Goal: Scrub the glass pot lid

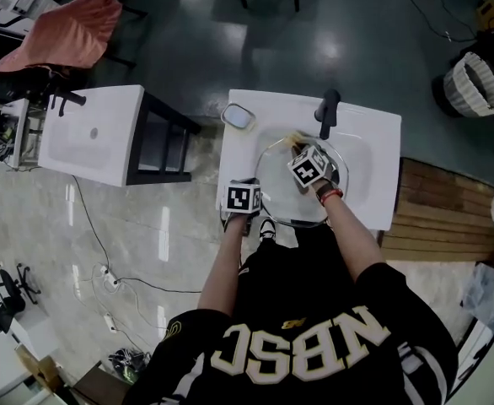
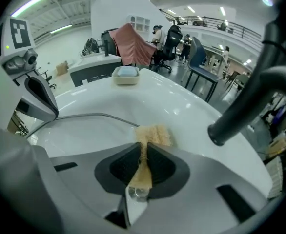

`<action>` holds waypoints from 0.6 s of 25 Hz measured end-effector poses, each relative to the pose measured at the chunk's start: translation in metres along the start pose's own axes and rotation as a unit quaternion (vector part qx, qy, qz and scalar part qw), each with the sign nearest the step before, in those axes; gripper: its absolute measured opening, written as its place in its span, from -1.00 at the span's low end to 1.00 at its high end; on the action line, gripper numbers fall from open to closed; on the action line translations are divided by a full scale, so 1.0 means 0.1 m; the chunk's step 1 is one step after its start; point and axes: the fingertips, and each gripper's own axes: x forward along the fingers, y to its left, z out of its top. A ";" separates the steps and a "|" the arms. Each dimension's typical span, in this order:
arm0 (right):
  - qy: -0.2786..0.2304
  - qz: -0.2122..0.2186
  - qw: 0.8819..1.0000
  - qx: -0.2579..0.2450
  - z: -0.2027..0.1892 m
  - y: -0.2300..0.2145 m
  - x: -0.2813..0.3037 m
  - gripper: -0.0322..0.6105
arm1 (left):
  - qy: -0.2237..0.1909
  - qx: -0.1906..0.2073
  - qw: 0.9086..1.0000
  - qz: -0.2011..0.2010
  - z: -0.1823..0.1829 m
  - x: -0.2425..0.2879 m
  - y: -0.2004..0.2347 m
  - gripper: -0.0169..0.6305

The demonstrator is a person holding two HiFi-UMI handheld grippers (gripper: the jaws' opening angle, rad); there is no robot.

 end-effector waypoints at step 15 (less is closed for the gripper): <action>0.073 -0.064 0.994 0.053 -0.74 -0.46 -0.61 -0.75 | 0.007 0.111 0.993 0.033 0.03 0.08 -0.03 -0.90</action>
